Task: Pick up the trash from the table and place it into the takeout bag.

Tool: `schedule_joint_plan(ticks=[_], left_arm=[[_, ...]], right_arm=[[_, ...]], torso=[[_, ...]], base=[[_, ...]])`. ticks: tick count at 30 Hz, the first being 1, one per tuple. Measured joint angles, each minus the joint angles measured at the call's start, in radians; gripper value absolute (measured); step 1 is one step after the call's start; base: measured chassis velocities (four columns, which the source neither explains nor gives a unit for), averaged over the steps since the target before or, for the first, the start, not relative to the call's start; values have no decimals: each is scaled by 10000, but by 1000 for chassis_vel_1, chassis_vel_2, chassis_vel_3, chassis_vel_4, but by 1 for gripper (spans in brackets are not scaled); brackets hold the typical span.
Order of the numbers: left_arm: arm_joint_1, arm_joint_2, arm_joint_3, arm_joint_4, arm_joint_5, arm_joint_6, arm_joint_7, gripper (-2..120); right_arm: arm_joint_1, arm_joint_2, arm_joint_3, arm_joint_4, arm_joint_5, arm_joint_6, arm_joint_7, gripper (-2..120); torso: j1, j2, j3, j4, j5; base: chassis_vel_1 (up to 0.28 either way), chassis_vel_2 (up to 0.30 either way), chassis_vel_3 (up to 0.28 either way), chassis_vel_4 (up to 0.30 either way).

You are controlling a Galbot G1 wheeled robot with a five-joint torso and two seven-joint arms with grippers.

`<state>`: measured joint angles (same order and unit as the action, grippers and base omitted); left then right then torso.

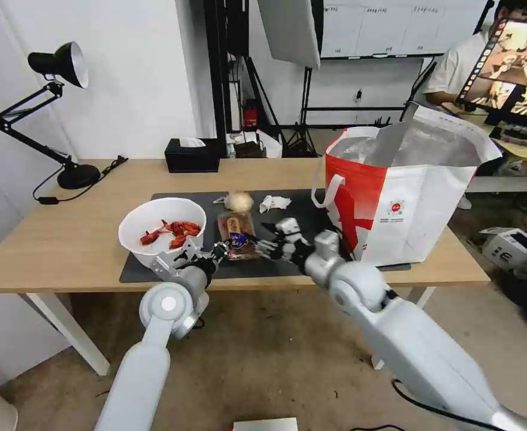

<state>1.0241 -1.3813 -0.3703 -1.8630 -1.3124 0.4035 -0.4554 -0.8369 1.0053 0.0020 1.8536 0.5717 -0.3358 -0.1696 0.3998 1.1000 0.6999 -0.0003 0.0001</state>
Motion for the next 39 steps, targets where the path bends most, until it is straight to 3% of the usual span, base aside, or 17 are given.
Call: schedule_joint_plan(ticks=[7,15,28,33,36,39], left_arm=[[111,-42,-7,-252,291,-18,102,0],[271,-82,52,-617,507,-37,148,0],[414,-95,37,-962,703,-52,188,0],[432,54,32,-1057,1427,-364,700,0],[431,347,143,-1080,2570,-825,1515,0],[363,494,218,-1174,2934,-984,1829,0]], right_arm=[[-1037,-294,954,495,-365,476,-533,100],[-2946,-5,2111,985,-1141,1563,-830,100],[-5412,1150,3283,1754,-1992,2853,-215,100],[-5792,1428,3548,1907,-2222,3017,-279,100],[-5922,1599,3644,1917,-2369,3050,-419,100],[-5955,1679,3660,1916,-2429,3050,-438,100]], torso=[[0,0,0,3,1],[0,0,0,3,0],[0,1,0,2,-1],[0,1,0,2,-1],[1,0,1,4,-2],[1,0,1,3,-2]], base=[[0,0,0,0],[0,0,0,0],[0,0,0,0],[0,0,0,0],[0,0,0,0],[0,0,0,0]])
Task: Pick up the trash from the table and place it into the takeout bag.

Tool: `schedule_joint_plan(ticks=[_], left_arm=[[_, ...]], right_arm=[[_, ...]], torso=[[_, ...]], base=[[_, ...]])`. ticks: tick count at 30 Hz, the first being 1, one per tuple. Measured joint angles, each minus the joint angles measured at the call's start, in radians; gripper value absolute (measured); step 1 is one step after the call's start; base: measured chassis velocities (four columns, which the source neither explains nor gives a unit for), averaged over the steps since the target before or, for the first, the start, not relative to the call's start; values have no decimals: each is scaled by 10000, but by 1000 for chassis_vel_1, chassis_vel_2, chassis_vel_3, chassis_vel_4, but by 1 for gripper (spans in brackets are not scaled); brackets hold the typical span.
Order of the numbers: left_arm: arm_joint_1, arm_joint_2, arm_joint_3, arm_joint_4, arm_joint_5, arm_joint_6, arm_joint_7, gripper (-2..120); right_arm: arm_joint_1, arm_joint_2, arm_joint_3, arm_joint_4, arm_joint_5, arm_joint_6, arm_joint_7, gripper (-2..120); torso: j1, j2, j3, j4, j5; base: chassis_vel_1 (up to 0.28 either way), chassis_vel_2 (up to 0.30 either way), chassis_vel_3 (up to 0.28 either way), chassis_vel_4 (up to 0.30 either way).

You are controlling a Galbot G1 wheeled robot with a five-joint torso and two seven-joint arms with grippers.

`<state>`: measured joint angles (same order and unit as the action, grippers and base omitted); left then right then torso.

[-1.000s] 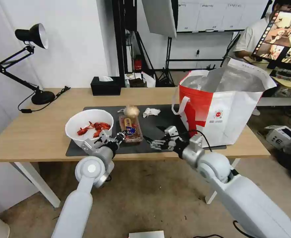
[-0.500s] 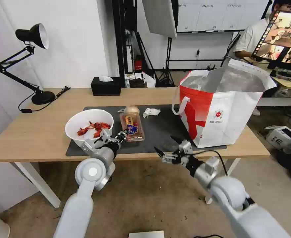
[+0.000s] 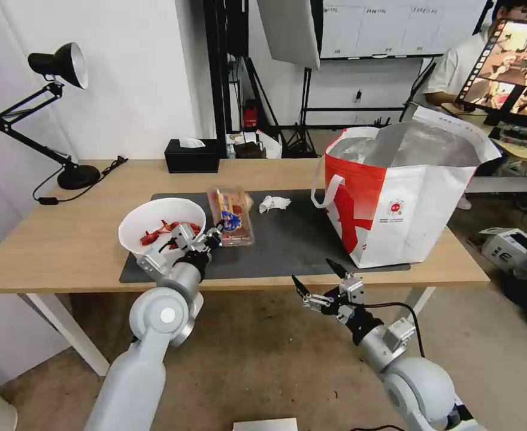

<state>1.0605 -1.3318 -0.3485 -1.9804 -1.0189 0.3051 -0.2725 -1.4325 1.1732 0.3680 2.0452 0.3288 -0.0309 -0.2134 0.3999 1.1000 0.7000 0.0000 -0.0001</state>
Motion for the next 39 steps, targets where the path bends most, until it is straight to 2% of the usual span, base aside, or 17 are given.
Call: schedule_joint_plan(ticks=[12,24,27,34,38,39], left_arm=[[-752,428,521,-85,-154,-213,367,0],[-2837,955,1165,723,-668,-448,709,0],[-3447,1116,1436,951,-778,-522,990,0],[-4521,1119,1987,1577,-877,-632,1246,0],[-5783,976,2613,2272,-995,-669,1367,0],[-5783,976,2613,2272,-995,-669,1367,0]], right_arm=[[-239,134,168,1,-285,-7,-238,100],[-409,144,478,29,-396,-30,-419,100],[-432,143,502,56,-427,-37,-480,100],[-571,148,741,126,-453,-39,-576,100],[-657,134,1000,220,-447,-39,-613,100],[-657,134,1000,220,-447,-39,-613,100]], torso=[[0,-1,0,0,1],[0,0,1,-1,1],[1,-1,1,1,1],[1,-1,1,0,1],[1,-1,1,0,3],[1,-1,1,0,3]], base=[[0,0,0,0],[0,0,0,0],[0,0,0,0],[0,0,0,0],[0,0,0,0],[0,0,0,0]])
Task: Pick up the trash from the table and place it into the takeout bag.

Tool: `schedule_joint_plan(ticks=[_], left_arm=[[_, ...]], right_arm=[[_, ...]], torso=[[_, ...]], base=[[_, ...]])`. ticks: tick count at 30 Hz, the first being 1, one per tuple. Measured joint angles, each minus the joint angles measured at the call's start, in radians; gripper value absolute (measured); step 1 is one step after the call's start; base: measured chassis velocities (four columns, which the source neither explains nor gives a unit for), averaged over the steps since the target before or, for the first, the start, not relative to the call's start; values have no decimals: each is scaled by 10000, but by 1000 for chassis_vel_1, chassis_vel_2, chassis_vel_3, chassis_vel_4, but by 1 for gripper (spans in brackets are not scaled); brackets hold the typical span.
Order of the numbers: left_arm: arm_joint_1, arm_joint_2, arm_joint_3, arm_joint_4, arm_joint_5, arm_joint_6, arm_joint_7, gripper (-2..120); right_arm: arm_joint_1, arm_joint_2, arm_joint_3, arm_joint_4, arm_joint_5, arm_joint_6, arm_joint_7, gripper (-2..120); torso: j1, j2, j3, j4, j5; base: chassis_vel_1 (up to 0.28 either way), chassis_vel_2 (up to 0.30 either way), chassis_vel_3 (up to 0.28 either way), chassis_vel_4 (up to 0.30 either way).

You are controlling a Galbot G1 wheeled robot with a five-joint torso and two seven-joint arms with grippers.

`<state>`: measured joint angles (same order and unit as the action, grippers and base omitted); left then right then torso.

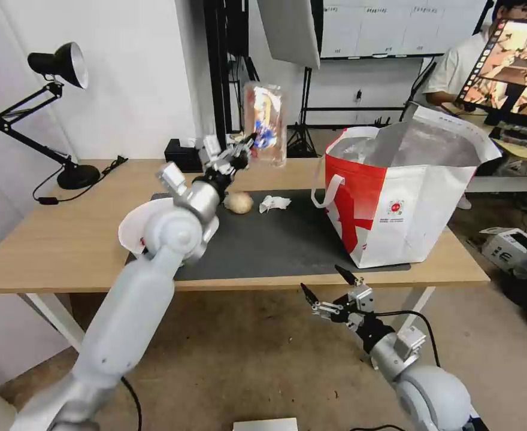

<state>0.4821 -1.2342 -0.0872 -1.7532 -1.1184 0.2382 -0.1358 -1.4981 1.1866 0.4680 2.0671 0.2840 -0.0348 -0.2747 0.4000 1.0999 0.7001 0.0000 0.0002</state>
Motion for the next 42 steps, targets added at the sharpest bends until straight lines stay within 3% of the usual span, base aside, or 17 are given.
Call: schedule_joint_plan(ticks=[6,22,42], left_arm=[[-1314,-328,885,802,-183,-2,25,0],[-3013,-1210,2822,2378,-188,-134,504,0],[-3608,-1726,3658,3574,63,-310,944,0]], right_arm=[[-106,70,131,130,13,0,-44,100],[-363,496,313,574,28,-5,-186,100],[-467,900,295,732,25,-5,-256,100]], torso=[[0,0,0,-1,0],[0,0,-1,0,0],[0,0,-1,1,-2]], base=[[0,0,0,0],[0,0,0,0],[0,0,0,0]])
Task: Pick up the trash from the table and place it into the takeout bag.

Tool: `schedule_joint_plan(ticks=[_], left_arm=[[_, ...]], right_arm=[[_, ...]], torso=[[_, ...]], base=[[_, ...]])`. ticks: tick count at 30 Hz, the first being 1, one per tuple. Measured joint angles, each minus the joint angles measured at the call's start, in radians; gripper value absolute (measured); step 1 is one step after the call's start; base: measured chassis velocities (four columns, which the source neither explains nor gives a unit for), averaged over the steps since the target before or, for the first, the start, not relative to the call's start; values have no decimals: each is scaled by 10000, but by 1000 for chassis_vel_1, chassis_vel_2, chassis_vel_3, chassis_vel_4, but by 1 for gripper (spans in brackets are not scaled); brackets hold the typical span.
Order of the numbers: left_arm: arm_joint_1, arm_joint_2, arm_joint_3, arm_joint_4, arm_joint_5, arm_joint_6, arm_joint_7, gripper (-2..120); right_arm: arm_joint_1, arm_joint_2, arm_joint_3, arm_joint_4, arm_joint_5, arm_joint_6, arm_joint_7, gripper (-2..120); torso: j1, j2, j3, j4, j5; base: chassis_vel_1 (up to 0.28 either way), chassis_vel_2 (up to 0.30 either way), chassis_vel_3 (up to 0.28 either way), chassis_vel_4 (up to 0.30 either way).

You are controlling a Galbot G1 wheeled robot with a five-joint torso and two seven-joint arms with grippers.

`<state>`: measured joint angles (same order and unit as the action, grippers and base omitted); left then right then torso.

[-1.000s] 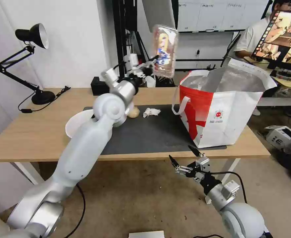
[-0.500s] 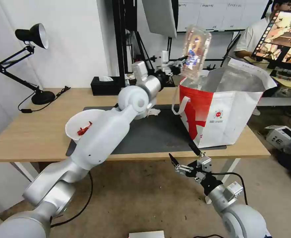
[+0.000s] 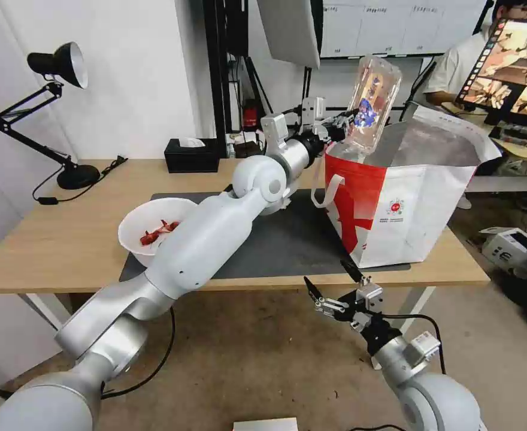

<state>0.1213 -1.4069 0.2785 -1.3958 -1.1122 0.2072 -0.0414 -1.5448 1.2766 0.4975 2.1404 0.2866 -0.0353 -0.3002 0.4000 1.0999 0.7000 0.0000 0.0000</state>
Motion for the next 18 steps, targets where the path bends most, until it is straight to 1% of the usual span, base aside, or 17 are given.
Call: schedule_joint_plan(ticks=[7,18], left_arm=[[-78,-82,326,177,114,-22,67,0],[-39,-8,531,259,262,-34,87,0]], right_arm=[[68,84,-23,-68,0,0,-4,100],[99,153,-36,-97,5,0,-3,100]], torso=[[0,0,0,-1,0],[0,0,0,0,0]], base=[[0,0,0,0],[0,0,0,0]])
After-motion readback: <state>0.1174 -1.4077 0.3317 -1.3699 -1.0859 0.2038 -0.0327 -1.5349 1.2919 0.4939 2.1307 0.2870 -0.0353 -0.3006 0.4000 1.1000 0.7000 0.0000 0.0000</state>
